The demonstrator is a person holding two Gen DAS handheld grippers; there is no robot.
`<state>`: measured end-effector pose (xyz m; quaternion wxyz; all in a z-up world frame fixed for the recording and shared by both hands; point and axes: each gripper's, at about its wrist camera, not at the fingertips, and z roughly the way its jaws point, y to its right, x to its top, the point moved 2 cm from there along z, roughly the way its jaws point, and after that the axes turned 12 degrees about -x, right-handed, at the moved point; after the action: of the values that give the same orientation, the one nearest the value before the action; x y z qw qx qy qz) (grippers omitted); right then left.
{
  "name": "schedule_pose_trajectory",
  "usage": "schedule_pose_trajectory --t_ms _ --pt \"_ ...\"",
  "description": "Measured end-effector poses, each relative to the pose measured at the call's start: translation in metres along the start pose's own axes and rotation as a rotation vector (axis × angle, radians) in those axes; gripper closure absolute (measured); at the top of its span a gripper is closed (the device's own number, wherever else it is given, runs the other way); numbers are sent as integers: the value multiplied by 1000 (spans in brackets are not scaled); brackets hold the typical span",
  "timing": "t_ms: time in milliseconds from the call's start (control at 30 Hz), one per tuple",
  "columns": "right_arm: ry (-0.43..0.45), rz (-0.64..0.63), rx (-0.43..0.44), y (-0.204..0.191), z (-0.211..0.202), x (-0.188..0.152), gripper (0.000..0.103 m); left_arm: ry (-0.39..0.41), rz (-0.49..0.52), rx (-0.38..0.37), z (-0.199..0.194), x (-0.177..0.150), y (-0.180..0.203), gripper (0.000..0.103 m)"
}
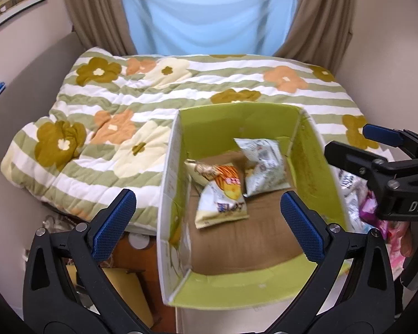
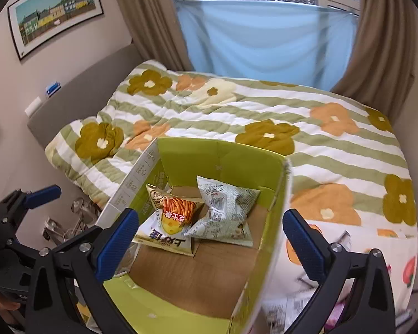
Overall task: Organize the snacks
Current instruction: 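Move both tools back toward the snack pile on the table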
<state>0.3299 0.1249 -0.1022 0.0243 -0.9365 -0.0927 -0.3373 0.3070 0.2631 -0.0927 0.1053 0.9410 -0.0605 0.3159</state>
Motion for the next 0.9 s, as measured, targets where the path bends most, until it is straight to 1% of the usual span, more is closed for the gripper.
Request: schedule_pose_trajectory --t_ms 167,267,400,500,600,733,900 --pt "22 63 -12 15 -35 -17 0 21 40 -16 -19 -8 25 0" --pt "45 84 -25 27 -57 -31 0 28 66 -43 -27 -16 51 0" --pt "71 132 -49 57 -90 -56 0 39 97 -69 -36 -29 93 0" --pt "85 158 -72 86 -114 -79 0 42 110 -97 -40 -44 133 0" --pt "81 167 -120 122 -136 -104 0 29 109 -122 -37 -60 170 0" --pt "57 187 -157 174 -159 -139 0 0 110 -170 -31 -85 227 0" --pt "26 198 -221 225 -177 -186 0 -32 137 -196 -19 -119 290 0"
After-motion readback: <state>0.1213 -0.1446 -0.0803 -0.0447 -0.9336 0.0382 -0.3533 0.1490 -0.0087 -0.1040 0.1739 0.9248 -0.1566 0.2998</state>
